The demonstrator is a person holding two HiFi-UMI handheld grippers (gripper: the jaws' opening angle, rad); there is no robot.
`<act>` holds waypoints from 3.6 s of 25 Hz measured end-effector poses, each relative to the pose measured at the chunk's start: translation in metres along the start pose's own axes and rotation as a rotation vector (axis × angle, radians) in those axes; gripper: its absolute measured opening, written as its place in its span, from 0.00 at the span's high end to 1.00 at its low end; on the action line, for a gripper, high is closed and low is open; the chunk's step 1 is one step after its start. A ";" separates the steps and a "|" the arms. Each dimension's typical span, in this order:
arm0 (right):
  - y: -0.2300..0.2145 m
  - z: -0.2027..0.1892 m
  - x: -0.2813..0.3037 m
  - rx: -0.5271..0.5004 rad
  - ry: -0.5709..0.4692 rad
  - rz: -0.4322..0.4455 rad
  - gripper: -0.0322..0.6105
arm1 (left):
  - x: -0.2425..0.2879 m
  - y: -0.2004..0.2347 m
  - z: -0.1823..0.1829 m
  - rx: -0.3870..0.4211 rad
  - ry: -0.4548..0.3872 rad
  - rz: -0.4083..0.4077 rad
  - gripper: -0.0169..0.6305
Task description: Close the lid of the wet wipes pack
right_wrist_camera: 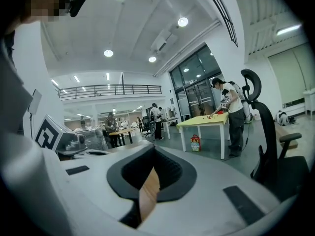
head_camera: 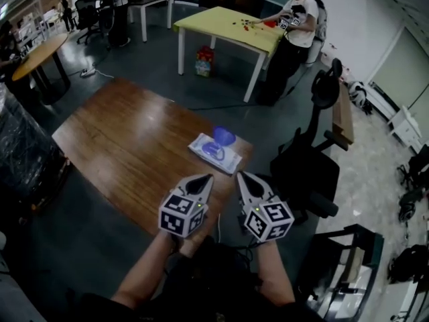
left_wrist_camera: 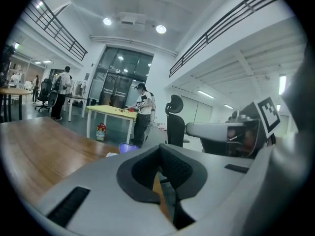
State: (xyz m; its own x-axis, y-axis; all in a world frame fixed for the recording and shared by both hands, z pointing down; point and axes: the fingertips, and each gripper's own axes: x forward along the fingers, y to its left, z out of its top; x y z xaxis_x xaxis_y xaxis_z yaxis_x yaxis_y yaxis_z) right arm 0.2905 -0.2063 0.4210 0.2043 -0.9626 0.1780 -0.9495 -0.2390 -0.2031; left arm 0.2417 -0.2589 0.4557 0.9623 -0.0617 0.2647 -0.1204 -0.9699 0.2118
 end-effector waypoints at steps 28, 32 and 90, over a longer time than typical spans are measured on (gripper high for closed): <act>-0.186 -0.065 0.209 0.000 0.297 0.331 0.73 | 0.157 0.087 -0.041 -0.125 0.106 0.463 0.96; -0.205 -0.103 0.237 0.049 0.407 0.378 0.69 | 0.164 0.100 -0.062 -0.165 0.149 0.549 0.96; -0.026 -0.092 0.127 -0.195 0.355 0.499 0.94 | 0.022 0.048 -0.031 -0.116 -0.016 0.556 0.96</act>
State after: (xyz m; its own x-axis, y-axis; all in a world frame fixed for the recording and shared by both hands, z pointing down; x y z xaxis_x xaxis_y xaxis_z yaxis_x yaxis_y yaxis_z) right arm 0.3194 -0.3102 0.5371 -0.3333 -0.8433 0.4217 -0.9425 0.2868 -0.1714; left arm 0.2495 -0.2994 0.5008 0.7501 -0.5596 0.3524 -0.6349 -0.7584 0.1472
